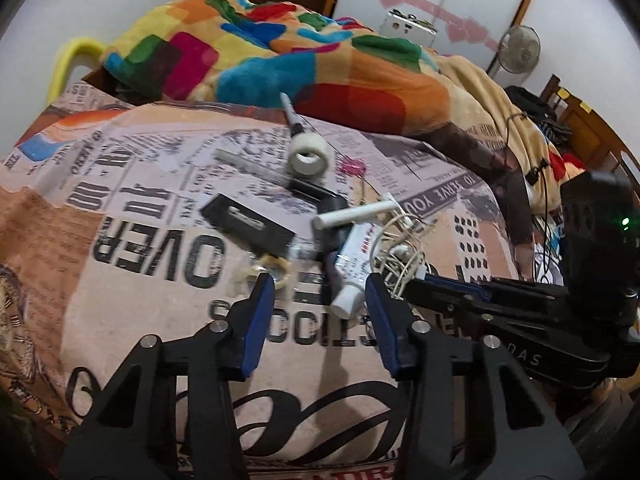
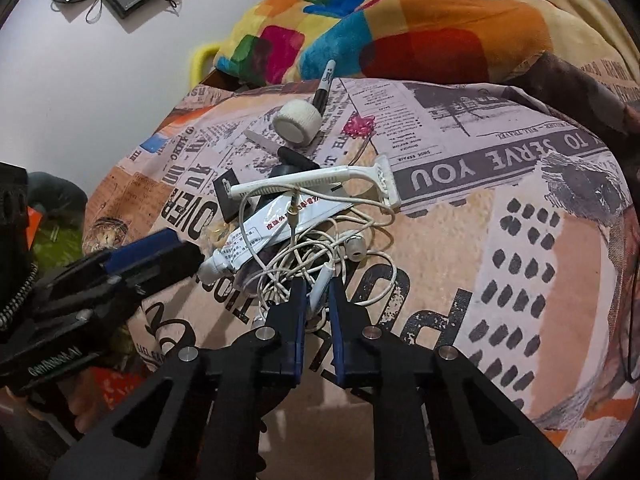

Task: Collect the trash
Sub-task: 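Grasp the white toothpaste tube with left gripper while right gripper grasps earphone cable, then carry the tube and cable with both tools over the white bin, then open both grippers to drop the tube and cable into the bin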

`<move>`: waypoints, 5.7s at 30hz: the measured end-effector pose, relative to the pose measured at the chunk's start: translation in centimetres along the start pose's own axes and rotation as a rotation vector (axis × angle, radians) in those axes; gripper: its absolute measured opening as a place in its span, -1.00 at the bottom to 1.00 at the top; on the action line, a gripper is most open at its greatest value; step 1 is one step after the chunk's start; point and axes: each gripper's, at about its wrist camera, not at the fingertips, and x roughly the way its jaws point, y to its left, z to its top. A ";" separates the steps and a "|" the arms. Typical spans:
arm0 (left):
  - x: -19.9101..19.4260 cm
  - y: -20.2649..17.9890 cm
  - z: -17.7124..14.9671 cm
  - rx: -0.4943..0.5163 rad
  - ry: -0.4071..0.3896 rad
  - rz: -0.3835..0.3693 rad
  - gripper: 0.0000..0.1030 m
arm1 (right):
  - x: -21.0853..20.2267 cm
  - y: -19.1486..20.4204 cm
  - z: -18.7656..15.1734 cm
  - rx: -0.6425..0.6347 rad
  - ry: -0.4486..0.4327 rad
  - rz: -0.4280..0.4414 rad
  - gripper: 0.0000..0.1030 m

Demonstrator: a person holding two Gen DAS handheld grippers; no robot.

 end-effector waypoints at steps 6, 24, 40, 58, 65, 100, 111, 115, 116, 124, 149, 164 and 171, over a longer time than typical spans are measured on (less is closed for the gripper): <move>1.4 -1.4 0.1 0.029 0.020 -0.025 -0.24 | -1.5 -0.6 -0.5 0.001 -0.038 -0.038 -0.89; 0.5 -1.8 -0.2 0.029 -0.006 -0.046 -0.54 | -4.2 -0.6 -0.9 -0.085 -0.080 -0.125 0.05; -0.9 -0.2 -0.3 -0.011 -0.040 -0.066 -0.55 | 0.7 1.7 -0.8 -0.219 -0.032 -0.221 -0.54; -7.2 -2.7 1.1 0.022 -0.125 -0.058 -0.57 | -6.3 0.9 -1.3 -0.106 -0.086 -0.235 -0.80; -12.2 -3.7 1.2 0.024 -0.181 -0.030 -0.57 | -10.8 2.9 -0.9 -0.107 -0.160 -0.237 -0.80; -39.1 -0.7 -9.9 -0.112 -0.470 0.206 -0.57 | -24.2 22.9 -6.3 -0.370 -0.390 0.022 -0.80; -44.9 4.5 -16.4 -0.225 -0.492 0.345 -0.57 | -22.4 30.5 -9.5 -0.503 -0.332 0.144 -0.80; -46.5 6.8 -19.0 -0.274 -0.488 0.397 -0.57 | -21.2 33.3 -10.8 -0.547 -0.293 0.185 -0.80; -46.8 7.2 -19.5 -0.285 -0.486 0.405 -0.57 | -20.7 34.0 -11.1 -0.559 -0.276 0.199 -0.80; -48.3 11.5 -24.5 -0.390 -0.451 0.480 -0.57 | -17.3 38.1 -13.5 -0.638 -0.165 0.262 -0.80; -39.4 25.5 -34.6 -0.722 -0.138 0.578 -0.57 | 3.2 43.8 -19.7 -0.766 0.346 0.172 -0.80; -35.9 28.6 -35.6 -0.768 -0.045 0.560 -0.57 | 9.7 43.4 -19.5 -0.660 0.532 0.195 -0.40; -32.8 29.0 -34.2 -0.754 0.000 0.492 -0.57 | 8.3 42.8 -18.6 -0.704 0.466 0.160 -0.40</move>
